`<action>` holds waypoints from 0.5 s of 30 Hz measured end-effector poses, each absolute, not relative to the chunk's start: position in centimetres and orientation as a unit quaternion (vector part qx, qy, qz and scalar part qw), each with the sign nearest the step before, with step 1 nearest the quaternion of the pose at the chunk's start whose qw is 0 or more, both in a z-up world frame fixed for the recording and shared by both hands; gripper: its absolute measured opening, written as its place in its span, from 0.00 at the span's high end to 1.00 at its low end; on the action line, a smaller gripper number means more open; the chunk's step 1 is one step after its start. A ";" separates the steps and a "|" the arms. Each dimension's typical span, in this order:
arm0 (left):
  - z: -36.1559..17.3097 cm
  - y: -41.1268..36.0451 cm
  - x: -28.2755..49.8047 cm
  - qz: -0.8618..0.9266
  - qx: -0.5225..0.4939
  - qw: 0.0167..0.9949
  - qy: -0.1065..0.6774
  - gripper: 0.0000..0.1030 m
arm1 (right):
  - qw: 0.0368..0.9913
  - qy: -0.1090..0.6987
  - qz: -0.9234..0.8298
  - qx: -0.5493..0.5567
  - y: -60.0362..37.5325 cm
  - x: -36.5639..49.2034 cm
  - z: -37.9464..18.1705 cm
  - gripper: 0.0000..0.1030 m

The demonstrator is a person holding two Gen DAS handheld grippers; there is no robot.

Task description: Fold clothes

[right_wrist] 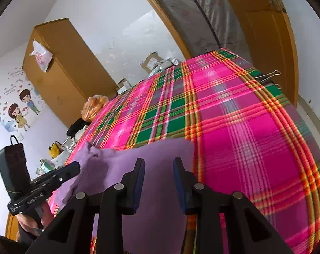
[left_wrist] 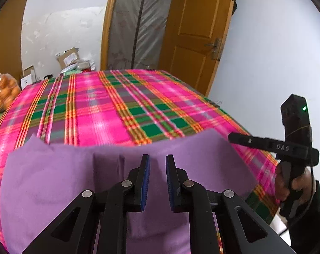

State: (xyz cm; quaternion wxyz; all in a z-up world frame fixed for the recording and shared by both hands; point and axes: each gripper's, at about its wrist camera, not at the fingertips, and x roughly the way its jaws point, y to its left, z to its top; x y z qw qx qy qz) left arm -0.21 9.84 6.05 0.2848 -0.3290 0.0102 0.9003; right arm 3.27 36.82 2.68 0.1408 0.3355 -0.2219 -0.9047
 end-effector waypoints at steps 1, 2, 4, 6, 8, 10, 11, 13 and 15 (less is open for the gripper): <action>6.0 10.2 -0.7 0.900 -0.329 0.285 0.012 0.85 | 0.137 -0.221 -0.905 0.338 36.9 2.8 2.6 0.72; 5.8 10.5 -1.1 0.900 -0.332 0.283 0.015 0.85 | 0.134 -0.221 -0.904 0.342 37.0 2.3 2.4 0.72; 4.5 11.0 -2.4 0.895 -0.359 0.262 0.023 0.85 | 0.128 -0.217 -0.901 0.353 37.0 1.4 2.0 0.72; 3.1 11.0 -3.5 0.888 -0.388 0.245 0.021 0.85 | 0.120 -0.208 -0.898 0.370 36.7 0.4 1.6 0.72; 2.3 10.5 -3.9 0.885 -0.397 0.243 0.009 0.85 | 0.115 -0.200 -0.894 0.384 36.4 -0.3 1.2 0.75; 2.1 10.2 -3.9 0.884 -0.397 0.247 -0.003 0.85 | 0.110 -0.198 -0.889 0.397 36.5 -1.0 0.7 0.77; 2.1 10.1 -3.9 0.883 -0.398 0.247 -0.006 0.85 | 0.109 -0.202 -0.888 0.399 36.7 -1.3 0.6 0.80; 2.1 10.0 -3.9 0.883 -0.399 0.248 -0.011 0.85 | 0.109 -0.208 -0.886 0.401 37.1 -1.7 0.5 0.81; 2.2 9.8 -3.8 0.882 -0.399 0.250 -0.018 0.85 | 0.110 -0.212 -0.885 0.400 37.3 -1.8 0.5 0.80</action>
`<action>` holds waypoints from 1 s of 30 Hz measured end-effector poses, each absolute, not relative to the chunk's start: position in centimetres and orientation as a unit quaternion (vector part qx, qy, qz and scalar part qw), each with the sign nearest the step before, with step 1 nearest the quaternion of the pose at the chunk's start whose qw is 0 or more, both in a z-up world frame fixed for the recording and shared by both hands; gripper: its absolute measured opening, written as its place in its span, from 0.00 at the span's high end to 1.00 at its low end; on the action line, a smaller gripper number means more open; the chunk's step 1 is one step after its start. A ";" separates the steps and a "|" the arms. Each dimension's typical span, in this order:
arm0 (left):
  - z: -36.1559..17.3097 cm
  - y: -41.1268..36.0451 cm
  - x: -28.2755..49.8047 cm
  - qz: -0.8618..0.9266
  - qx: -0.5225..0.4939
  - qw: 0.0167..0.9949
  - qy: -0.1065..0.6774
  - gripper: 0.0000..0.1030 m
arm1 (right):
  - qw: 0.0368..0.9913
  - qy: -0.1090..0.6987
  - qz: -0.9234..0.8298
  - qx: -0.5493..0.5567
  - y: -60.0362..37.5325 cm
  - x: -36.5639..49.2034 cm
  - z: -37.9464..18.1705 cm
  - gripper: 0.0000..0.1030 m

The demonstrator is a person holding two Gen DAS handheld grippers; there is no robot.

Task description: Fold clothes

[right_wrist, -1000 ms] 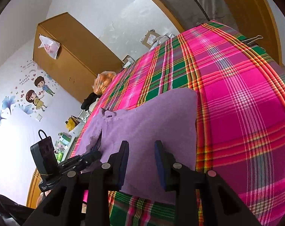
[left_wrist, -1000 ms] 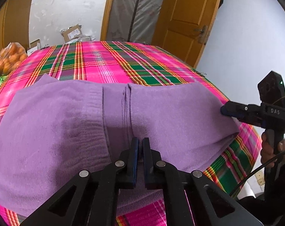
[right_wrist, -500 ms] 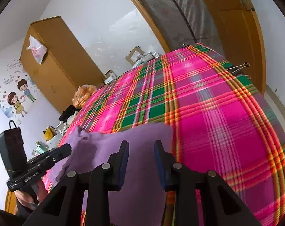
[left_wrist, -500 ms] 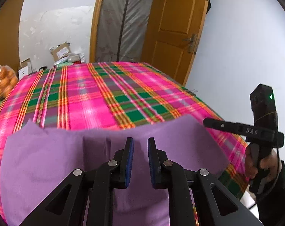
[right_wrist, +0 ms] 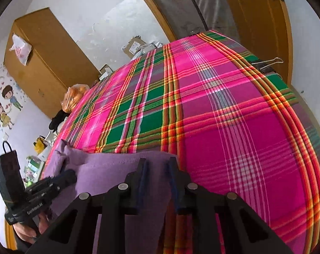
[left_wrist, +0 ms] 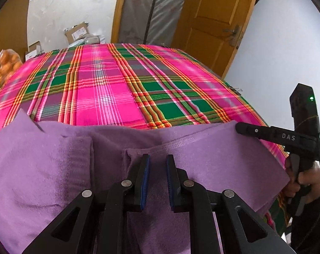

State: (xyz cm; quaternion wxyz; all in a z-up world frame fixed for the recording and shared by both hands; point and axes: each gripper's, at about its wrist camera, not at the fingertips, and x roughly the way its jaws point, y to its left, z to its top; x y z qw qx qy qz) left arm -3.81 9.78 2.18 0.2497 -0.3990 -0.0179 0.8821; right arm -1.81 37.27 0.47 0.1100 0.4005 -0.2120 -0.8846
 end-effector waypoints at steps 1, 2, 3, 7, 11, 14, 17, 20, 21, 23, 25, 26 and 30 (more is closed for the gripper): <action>2.3 9.6 -3.7 0.882 -0.398 0.250 -0.022 0.85 | 0.112 -0.214 -0.886 0.395 37.3 -1.5 0.7 0.81; 2.4 9.3 -3.6 0.883 -0.395 0.251 -0.026 0.85 | 0.115 -0.218 -0.889 0.387 37.5 -1.1 0.9 0.82; 2.5 9.0 -3.4 0.884 -0.392 0.252 -0.030 0.85 | 0.119 -0.221 -0.891 0.379 37.7 -0.7 1.2 0.83; 2.5 7.7 -3.4 0.887 -0.390 0.242 -0.047 0.85 | 0.139 -0.221 -0.899 0.352 38.3 2.0 2.1 0.83; 2.2 7.2 -2.8 0.886 -0.392 0.243 -0.051 0.85 | 0.175 -0.185 -0.900 0.355 37.1 5.3 2.2 0.83; 2.1 7.1 -2.1 0.885 -0.392 0.248 -0.048 0.85 | 0.189 -0.159 -0.899 0.361 36.2 7.3 1.7 0.83; 2.0 6.8 -1.6 0.884 -0.392 0.249 -0.049 0.85 | 0.181 -0.142 -0.896 0.378 35.9 8.0 0.3 0.87; 2.0 6.6 -0.9 0.886 -0.392 0.243 -0.041 0.85 | 0.169 -0.107 -0.905 0.376 35.1 8.6 0.9 0.87; 2.1 6.6 -0.6 0.887 -0.391 0.243 -0.039 0.85 | 0.169 -0.097 -0.907 0.373 34.8 8.9 1.2 0.87; 2.4 6.2 0.2 0.888 -0.385 0.249 -0.041 0.85 | 0.173 -0.078 -0.914 0.359 34.2 9.6 1.9 0.86; 2.5 6.0 1.0 0.889 -0.378 0.256 -0.040 0.85 | 0.182 -0.062 -0.917 0.349 33.6 10.3 2.4 0.86; 2.4 6.0 1.3 0.888 -0.379 0.259 -0.039 0.85 | 0.185 -0.057 -0.914 0.356 33.4 10.4 2.0 0.86; 1.6 6.0 2.3 0.888 -0.378 0.260 -0.025 0.85 | 0.189 -0.046 -0.915 0.353 33.3 10.7 0.9 0.86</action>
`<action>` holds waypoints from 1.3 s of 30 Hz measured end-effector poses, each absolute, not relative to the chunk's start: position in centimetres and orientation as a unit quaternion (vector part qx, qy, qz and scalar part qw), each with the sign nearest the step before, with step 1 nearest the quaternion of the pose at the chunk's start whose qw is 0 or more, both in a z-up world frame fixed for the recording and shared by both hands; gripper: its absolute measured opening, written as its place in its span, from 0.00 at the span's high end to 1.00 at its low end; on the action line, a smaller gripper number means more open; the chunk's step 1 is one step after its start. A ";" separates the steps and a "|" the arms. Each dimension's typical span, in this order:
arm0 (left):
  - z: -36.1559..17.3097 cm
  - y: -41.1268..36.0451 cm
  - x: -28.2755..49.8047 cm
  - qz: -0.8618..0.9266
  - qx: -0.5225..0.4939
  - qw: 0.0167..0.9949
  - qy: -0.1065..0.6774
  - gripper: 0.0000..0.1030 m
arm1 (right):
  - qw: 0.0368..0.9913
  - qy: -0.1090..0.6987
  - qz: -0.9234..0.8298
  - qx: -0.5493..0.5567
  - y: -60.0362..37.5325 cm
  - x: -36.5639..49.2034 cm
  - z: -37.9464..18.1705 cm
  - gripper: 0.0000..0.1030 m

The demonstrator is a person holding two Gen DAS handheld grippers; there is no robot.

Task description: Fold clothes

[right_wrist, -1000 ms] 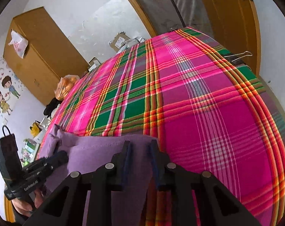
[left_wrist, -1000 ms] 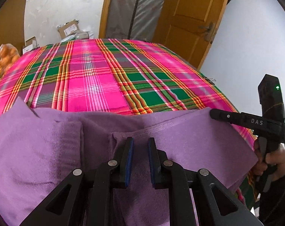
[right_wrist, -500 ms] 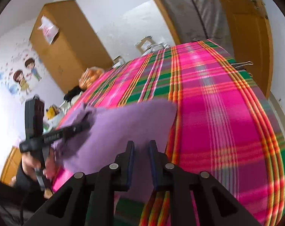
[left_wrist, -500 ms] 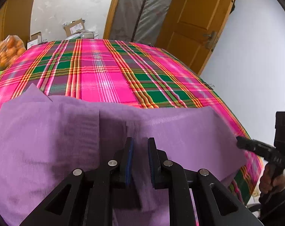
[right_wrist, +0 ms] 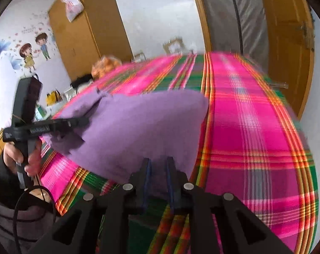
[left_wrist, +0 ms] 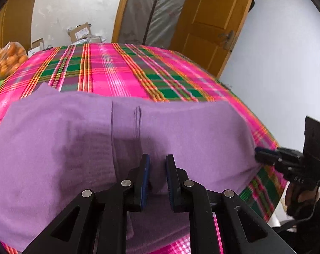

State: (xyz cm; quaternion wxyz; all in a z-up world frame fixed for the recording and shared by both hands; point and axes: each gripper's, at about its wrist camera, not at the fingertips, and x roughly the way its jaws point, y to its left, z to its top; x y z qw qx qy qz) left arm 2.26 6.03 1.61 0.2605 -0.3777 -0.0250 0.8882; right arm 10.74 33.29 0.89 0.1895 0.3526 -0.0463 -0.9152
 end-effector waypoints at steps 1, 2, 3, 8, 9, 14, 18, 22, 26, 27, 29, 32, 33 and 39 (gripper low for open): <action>1.5 6.0 2.4 0.889 -0.377 0.260 -0.023 0.85 | 0.190 -0.046 -0.915 0.352 33.3 10.8 0.9 0.86; 1.5 5.9 2.4 0.888 -0.377 0.261 -0.024 0.85 | 0.191 -0.045 -0.915 0.352 33.4 10.9 0.9 0.86; 1.5 5.9 2.5 0.888 -0.378 0.262 -0.025 0.85 | 0.191 -0.045 -0.915 0.352 33.4 11.0 0.9 0.86; 1.5 5.8 2.7 0.889 -0.376 0.262 -0.020 0.85 | 0.188 -0.049 -0.917 0.349 33.7 10.9 1.1 0.87; 1.5 5.9 2.8 0.888 -0.377 0.262 -0.020 0.85 | 0.186 -0.050 -0.917 0.349 33.7 10.9 1.1 0.89; 3.2 6.4 1.6 0.892 -0.366 0.265 -0.020 0.85 | 0.155 -0.080 -0.930 0.324 34.9 9.2 2.3 0.94; 4.5 7.5 -0.3 0.898 -0.356 0.257 -0.015 0.85 | 0.150 -0.098 -0.928 0.326 34.9 6.7 3.1 0.94; 4.4 8.9 -2.5 0.901 -0.362 0.239 -0.003 0.85 | 0.142 -0.099 -0.927 0.332 34.5 3.7 3.8 0.94; 3.1 9.5 -3.9 0.896 -0.382 0.225 0.000 0.85 | 0.135 -0.095 -0.924 0.345 34.1 0.8 3.6 0.94; 2.8 9.5 -4.0 0.895 -0.385 0.224 0.000 0.85 | 0.132 -0.101 -0.918 0.359 34.3 0.1 3.1 0.94; 2.4 9.5 -4.2 0.894 -0.388 0.224 -0.001 0.85 | 0.124 -0.120 -0.903 0.393 34.8 -1.5 1.8 0.96; 2.3 9.4 -4.3 0.892 -0.391 0.226 -0.005 0.85 | 0.125 -0.144 -0.893 0.407 35.7 -2.5 1.1 1.00; 2.2 9.4 -4.4 0.892 -0.392 0.226 -0.006 0.85 | 0.126 -0.147 -0.892 0.409 35.8 -2.7 1.0 1.00; 2.2 9.1 -4.4 0.890 -0.392 0.231 -0.017 0.85 | 0.136 -0.171 -0.891 0.398 36.7 -2.3 0.9 1.00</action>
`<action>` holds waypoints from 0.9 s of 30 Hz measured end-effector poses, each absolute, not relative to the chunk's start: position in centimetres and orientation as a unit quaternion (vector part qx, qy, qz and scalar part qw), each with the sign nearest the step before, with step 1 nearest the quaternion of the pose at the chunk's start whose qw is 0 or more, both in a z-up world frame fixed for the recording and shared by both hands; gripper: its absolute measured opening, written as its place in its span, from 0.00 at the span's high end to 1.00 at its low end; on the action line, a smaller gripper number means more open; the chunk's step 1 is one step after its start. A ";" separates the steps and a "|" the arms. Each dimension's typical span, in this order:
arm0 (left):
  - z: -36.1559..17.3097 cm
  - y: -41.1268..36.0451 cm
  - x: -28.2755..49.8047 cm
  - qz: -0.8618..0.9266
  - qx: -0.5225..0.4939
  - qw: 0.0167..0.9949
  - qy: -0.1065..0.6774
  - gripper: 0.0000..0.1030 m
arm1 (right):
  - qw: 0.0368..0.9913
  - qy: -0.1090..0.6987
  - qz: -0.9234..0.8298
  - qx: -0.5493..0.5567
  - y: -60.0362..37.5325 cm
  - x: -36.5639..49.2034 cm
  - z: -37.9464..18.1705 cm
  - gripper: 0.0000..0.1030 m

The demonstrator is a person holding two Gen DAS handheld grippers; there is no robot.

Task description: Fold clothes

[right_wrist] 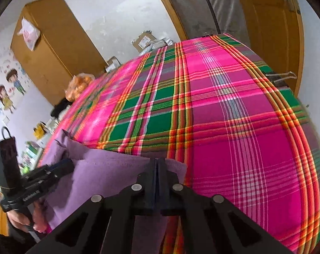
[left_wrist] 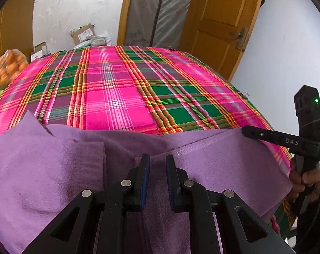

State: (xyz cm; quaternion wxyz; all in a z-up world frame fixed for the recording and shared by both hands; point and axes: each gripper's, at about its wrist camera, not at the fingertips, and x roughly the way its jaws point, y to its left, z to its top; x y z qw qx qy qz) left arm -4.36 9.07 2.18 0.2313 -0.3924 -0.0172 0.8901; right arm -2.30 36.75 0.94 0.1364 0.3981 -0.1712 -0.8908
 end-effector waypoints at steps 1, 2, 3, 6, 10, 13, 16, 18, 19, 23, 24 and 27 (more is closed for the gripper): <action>2.2 9.0 -4.3 0.890 -0.392 0.232 -0.019 0.85 | 0.136 -0.167 -0.895 0.390 36.8 -1.7 1.2 0.99; 2.3 8.8 -4.1 0.890 -0.391 0.234 -0.021 0.85 | 0.138 -0.159 -0.901 0.380 36.7 -0.8 1.6 0.96; 2.3 8.6 -3.8 0.890 -0.390 0.236 -0.024 0.85 | 0.144 -0.151 -0.905 0.370 36.4 0.3 2.1 0.96; 2.2 8.2 -3.6 0.888 -0.391 0.241 -0.032 0.85 | 0.165 -0.128 -0.912 0.352 35.5 3.1 2.7 0.96; 2.0 8.1 -3.9 0.884 -0.397 0.244 -0.040 0.85 | 0.162 -0.086 -0.902 0.391 34.5 4.2 1.0 0.99; 2.0 8.1 -3.8 0.884 -0.396 0.245 -0.039 0.85 | 0.149 -0.087 -0.908 0.381 35.1 5.0 1.7 0.99; 2.0 8.0 -3.9 0.883 -0.397 0.246 -0.044 0.85 | 0.147 -0.083 -0.914 0.368 35.1 5.8 2.4 0.95; 1.9 8.1 -3.9 0.883 -0.397 0.246 -0.043 0.85 | 0.163 -0.078 -0.913 0.366 34.3 6.2 2.3 0.95; 1.9 8.1 -3.9 0.883 -0.397 0.246 -0.043 0.85 | 0.163 -0.077 -0.910 0.374 34.3 6.1 1.9 0.95; 2.2 8.0 -3.4 0.887 -0.392 0.243 -0.035 0.85 | 0.153 -0.085 -0.906 0.385 34.8 5.5 1.4 0.97; 2.3 7.9 -3.1 0.888 -0.389 0.243 -0.033 0.85 | 0.151 -0.090 -0.909 0.379 35.0 5.5 1.7 0.96; 2.8 7.7 -2.7 0.891 -0.380 0.246 -0.038 0.85 | 0.145 -0.099 -0.916 0.362 35.3 4.8 2.7 0.95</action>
